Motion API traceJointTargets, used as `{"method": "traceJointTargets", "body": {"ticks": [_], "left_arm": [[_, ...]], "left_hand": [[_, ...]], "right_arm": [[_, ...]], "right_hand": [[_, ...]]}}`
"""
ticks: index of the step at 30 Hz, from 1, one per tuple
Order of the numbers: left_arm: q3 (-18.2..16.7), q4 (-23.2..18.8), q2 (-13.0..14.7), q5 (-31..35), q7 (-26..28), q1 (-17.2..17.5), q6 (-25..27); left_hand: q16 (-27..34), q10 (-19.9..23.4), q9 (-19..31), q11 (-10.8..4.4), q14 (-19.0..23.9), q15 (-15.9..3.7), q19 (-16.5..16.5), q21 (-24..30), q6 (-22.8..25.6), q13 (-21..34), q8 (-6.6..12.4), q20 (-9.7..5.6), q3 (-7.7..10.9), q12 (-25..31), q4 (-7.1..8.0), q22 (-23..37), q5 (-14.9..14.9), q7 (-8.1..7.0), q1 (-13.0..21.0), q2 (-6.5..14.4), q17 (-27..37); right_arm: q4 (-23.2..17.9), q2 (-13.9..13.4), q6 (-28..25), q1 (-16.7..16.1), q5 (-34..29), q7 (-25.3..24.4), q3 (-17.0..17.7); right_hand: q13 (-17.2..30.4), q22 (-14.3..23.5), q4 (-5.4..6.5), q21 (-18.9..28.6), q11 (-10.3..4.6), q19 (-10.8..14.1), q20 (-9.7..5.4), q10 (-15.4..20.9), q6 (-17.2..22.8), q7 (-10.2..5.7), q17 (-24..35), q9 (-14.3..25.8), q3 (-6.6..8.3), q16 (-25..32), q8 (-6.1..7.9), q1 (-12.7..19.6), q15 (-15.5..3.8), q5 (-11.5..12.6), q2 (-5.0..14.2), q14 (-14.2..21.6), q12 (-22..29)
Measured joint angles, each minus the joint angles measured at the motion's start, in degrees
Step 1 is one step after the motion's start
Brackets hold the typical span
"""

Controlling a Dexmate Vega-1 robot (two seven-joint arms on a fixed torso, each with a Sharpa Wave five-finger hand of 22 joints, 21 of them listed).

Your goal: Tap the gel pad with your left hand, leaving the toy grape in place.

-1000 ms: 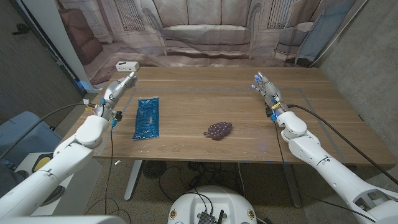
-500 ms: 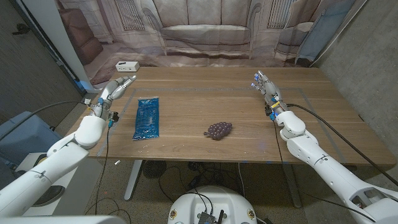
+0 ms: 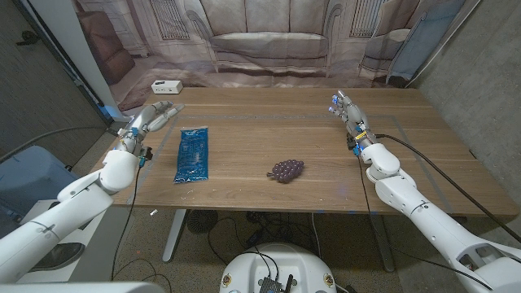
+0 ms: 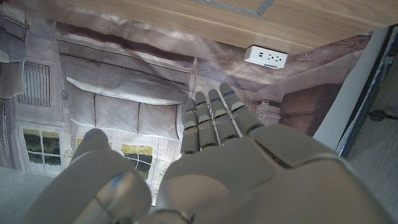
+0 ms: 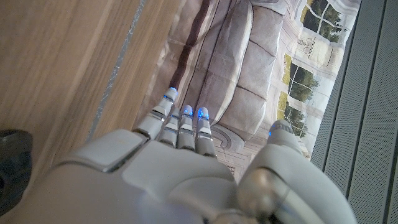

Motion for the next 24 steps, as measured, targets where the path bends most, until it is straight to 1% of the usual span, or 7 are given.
{"method": "traceJointTargets", "body": {"ticks": [5, 7, 11, 16, 18, 20, 24], "left_arm": [[-0.19, -2.26, 1.08, 0.91, 0.04, 1.11, 2.31], [-0.32, -2.88, 1.33, 0.97, -0.23, 1.32, 3.28], [-0.26, -4.56, 2.20, 1.57, -0.69, 1.50, 5.05], [0.72, -6.67, 3.70, 4.25, -1.98, 1.42, 10.64], [1.23, -7.38, 4.36, 4.25, -1.98, 1.20, 10.64], [1.73, -8.03, 5.03, 5.70, -3.40, 0.96, 13.89], [2.46, -8.97, 6.02, 6.08, -4.01, 0.49, 14.98]], "left_hand": [[-0.12, -0.03, 0.00, 0.03, -0.12, 0.06, 0.00, -0.42, 0.00, 0.00, -0.42, 0.00, 0.01, -0.29, 0.01, 0.00, 0.00, 0.00, 0.30, 0.30, 0.00], [-0.33, -0.21, 0.00, 0.21, -0.45, -0.02, 0.00, -0.64, 0.00, 0.00, -0.42, 0.00, 0.01, -0.45, 0.01, 0.00, 0.00, 0.00, 0.30, 0.30, 0.00], [-0.67, -0.87, 0.00, 0.02, -0.99, 0.04, -0.42, -0.86, -0.22, 0.00, -0.76, -0.02, 0.21, -0.90, -0.18, 0.00, 0.00, 0.22, 0.68, 0.68, 0.00], [-0.67, -0.87, 0.00, 0.03, -1.06, -0.03, -0.42, -1.08, -0.45, 0.01, -0.97, -0.01, 0.21, -0.91, -0.18, 0.00, 0.00, -0.01, 0.68, 0.67, 0.00], [-0.67, -1.08, 0.00, -0.21, -1.28, -0.25, -0.53, -1.08, -0.45, 0.01, -0.97, -0.13, 0.19, -0.91, -0.19, 0.00, 0.00, -0.01, 0.68, 0.68, 0.00], [-0.96, -1.27, 0.00, -0.02, -1.67, -0.04, -0.95, -1.28, -0.45, 0.01, -0.97, -0.10, 0.06, -1.25, -0.33, 0.00, 0.00, -0.01, 0.69, 0.69, 0.00], [-0.96, -1.46, 0.00, -0.21, -1.69, -0.01, -1.12, -1.52, -0.76, 0.01, -1.17, 0.07, 0.06, -1.33, -0.33, 0.00, 0.00, -0.32, 0.98, 0.98, 0.14]], "right_arm": [[0.06, -0.01, 0.19, 0.29, 0.02, 0.63, 0.00], [0.40, 0.02, 0.20, 0.55, 0.13, 0.96, 0.00], [1.29, 0.27, 0.34, 1.36, 0.50, 1.85, -0.13], [2.10, 0.59, 0.65, 2.00, 0.77, 2.63, -0.28], [2.10, 0.59, 0.66, 2.00, 0.87, 2.69, -0.28], [2.58, 0.80, 0.69, 2.33, 0.96, 2.73, -0.33], [2.65, 0.82, 0.77, 2.36, 1.01, 2.74, -0.33]], "right_hand": [[0.00, 0.00, -0.06, 0.00, -0.01, 0.24, 0.20, 0.85, 0.57, -0.29, 0.00, -0.14, -0.06, 0.00, 0.00, 0.00, -0.11, 0.00, 0.00, 0.56, 0.00], [0.00, 0.00, -0.21, 0.00, -0.22, 0.74, 0.12, 1.21, 1.02, -0.21, 0.00, -0.14, -0.21, 0.00, 0.44, 0.00, 0.00, 0.00, 0.00, 0.81, 0.34], [0.00, 0.00, -0.21, 0.00, -0.20, 0.92, 0.31, 1.64, 1.22, -0.01, 0.00, -0.14, -0.21, 0.21, 0.44, 0.00, 0.00, 0.00, 0.00, 0.81, 0.41], [0.01, 0.00, -0.21, 0.00, -0.20, 0.94, 0.29, 1.64, 1.22, -0.01, -0.01, -0.14, -0.21, 0.21, 0.44, 0.00, -0.22, 0.00, 0.00, 1.03, 0.41], [0.01, 0.00, -0.21, 0.00, -0.20, 1.24, -0.01, 1.64, 1.25, -0.04, -0.01, -0.14, -0.21, 0.21, 0.44, 0.00, -0.31, 0.00, 0.00, 1.12, 0.41], [0.01, 0.00, -0.21, 0.00, -0.20, 1.36, -0.13, 1.63, 1.53, -0.32, -0.01, -0.14, -0.21, 0.21, 0.44, 0.00, -0.53, 0.00, 0.00, 1.34, 0.41], [0.01, 0.00, -0.21, 0.00, -0.52, 1.64, -0.41, 1.95, 1.53, -0.32, -0.01, -0.14, -0.21, 0.21, 0.44, 0.00, -0.62, 0.00, 0.00, 1.43, 0.41]]}}
